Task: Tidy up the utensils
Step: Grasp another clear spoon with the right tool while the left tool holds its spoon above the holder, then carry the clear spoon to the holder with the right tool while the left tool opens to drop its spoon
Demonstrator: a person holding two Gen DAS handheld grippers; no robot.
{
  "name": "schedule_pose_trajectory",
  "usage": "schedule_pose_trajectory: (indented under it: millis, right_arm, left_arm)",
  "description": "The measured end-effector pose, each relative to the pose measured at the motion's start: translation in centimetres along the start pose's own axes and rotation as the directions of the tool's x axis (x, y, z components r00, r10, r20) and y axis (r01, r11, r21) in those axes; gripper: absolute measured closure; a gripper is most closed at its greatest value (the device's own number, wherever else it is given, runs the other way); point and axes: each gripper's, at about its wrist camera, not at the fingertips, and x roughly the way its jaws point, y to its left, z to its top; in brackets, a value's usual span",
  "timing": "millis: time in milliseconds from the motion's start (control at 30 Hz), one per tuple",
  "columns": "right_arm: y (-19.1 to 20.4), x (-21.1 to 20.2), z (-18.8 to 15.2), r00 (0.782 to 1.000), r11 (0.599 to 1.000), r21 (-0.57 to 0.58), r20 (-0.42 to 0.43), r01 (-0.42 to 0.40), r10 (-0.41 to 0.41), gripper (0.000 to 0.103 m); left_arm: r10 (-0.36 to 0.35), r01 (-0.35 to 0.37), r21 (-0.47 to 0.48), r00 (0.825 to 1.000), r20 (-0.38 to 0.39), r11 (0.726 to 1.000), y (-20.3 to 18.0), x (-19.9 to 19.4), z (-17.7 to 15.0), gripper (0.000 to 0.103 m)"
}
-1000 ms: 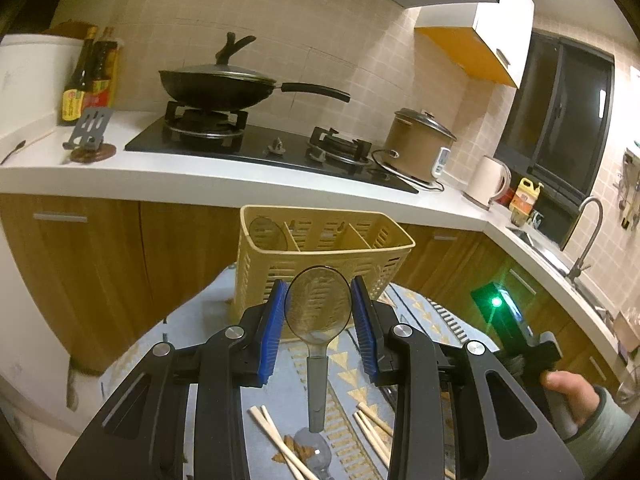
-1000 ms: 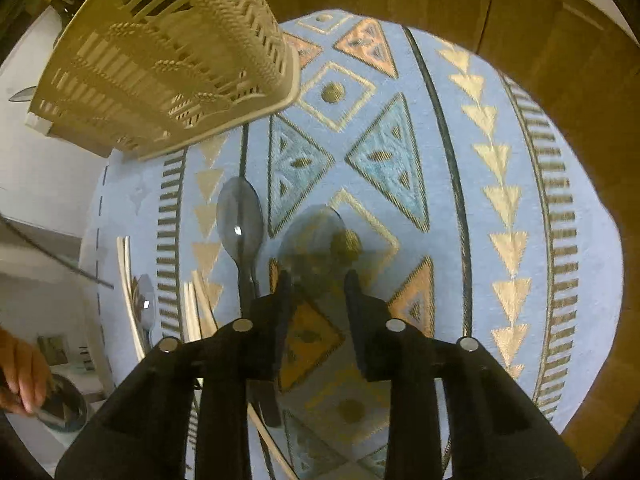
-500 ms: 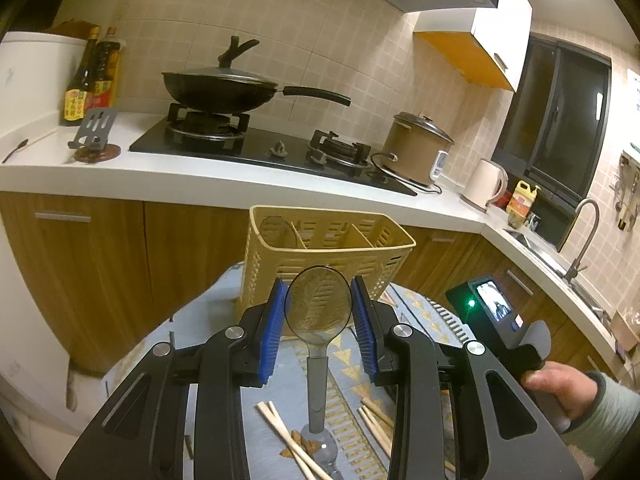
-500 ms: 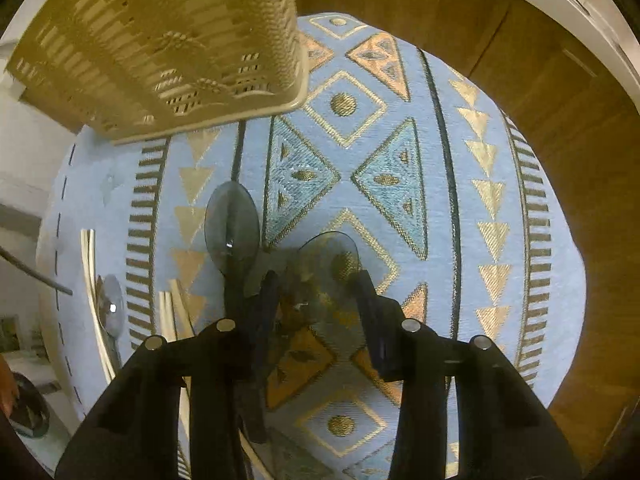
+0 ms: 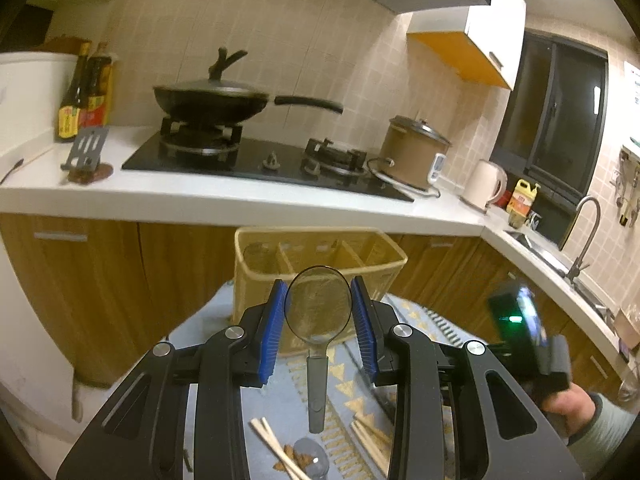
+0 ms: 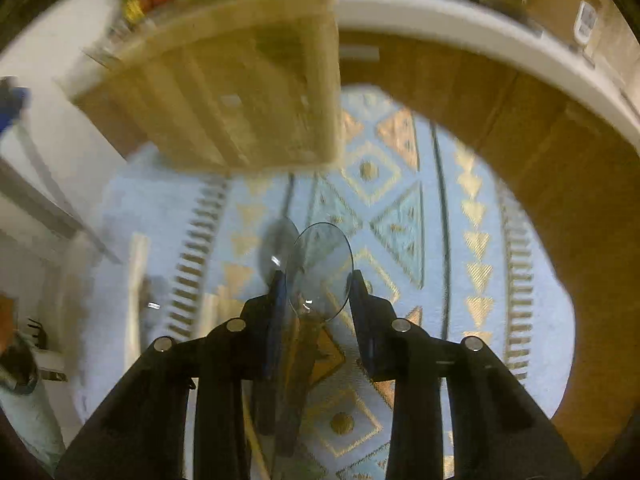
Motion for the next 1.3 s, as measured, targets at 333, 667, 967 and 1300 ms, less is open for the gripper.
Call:
schedule_pose_trajectory:
  millis: [333, 667, 967, 1300]
  right_arm:
    - [1.4, -12.5, 5.3, 0.875, 0.997, -0.065, 0.48, -0.032, 0.059, 0.074]
    - [1.7, -13.8, 13.0, 0.678, 0.994, 0.027, 0.729, 0.108, -0.094, 0.074]
    - [1.4, -6.8, 13.3, 0.655, 0.988, 0.034, 0.745, 0.153, -0.127, 0.074]
    - [1.4, -3.9, 11.6, 0.664, 0.99, 0.007, 0.741, 0.14, -0.099, 0.073]
  left_arm:
    - [-0.006, -0.001, 0.048, 0.989, 0.148, 0.999, -2.5, -1.0, 7.3, 0.072]
    - [0.024, -0.05, 0.122, 0.978, 0.207, 0.991, -4.0, 3.0, 11.5, 0.072]
    - [0.06, -0.076, 0.1, 0.986, 0.153, 0.992, -1.8, 9.1, 8.5, 0.072]
    - [0.054, -0.064, 0.089, 0.992, 0.112, 0.994, -0.5, 10.9, 6.3, 0.072]
